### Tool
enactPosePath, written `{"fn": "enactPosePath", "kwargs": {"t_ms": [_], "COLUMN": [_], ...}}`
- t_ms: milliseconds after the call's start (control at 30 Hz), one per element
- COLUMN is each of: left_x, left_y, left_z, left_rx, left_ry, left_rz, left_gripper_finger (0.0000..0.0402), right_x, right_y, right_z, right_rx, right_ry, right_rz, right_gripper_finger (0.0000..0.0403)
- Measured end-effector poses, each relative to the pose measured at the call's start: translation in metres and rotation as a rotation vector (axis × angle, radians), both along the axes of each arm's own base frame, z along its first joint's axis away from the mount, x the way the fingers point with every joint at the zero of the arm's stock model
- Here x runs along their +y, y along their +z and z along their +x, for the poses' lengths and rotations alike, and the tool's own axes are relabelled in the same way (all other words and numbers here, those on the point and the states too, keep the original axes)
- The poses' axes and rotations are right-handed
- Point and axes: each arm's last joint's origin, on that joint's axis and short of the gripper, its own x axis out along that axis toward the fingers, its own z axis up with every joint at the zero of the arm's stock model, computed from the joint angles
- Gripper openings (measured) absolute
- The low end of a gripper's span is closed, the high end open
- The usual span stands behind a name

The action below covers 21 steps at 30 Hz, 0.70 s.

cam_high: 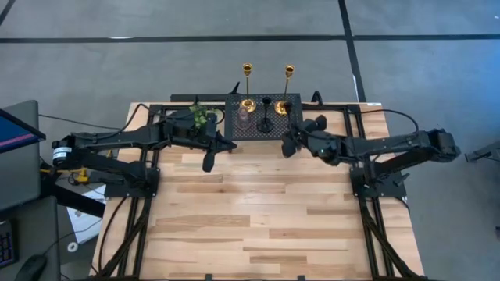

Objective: Pick & Place candle stick holders
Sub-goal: Put the black candle holder on the shelf

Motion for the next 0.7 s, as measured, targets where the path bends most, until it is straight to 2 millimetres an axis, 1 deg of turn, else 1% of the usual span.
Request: {"fn": "enactPosePath", "kwargs": {"t_ms": [200,300,400,533,700], "left_x": [0.0,0.0,0.0,0.0,0.0], "left_y": [0.0,0.0,0.0,0.0,0.0], "left_z": [0.0,0.0,0.0,0.0,0.0], "left_rx": [0.0,0.0,0.0,0.0,-0.001], "left_ry": [0.0,0.0,-0.001,-0.001,-0.001], "left_rz": [0.0,0.001,0.006,0.008,0.008], "left_gripper_finger": [0.0006,0.0006,0.0006,0.0006,0.0006], "right_x": [-0.019,-0.027,-0.034,-0.04,-0.046], "right_y": [0.003,0.002,-0.011,-0.028,-0.033], "right_z": [0.0,0.0,-0.004,-0.012,-0.016], "right_rx": [0.011,-0.045,-0.121,-0.112,-0.108], "right_ry": [-0.012,0.02,0.05,0.015,-0.003], "right_rz": [-0.022,-0.032,-0.046,-0.05,-0.075], "right_gripper_finger": [0.0,0.0,0.0,0.0,0.0]}}
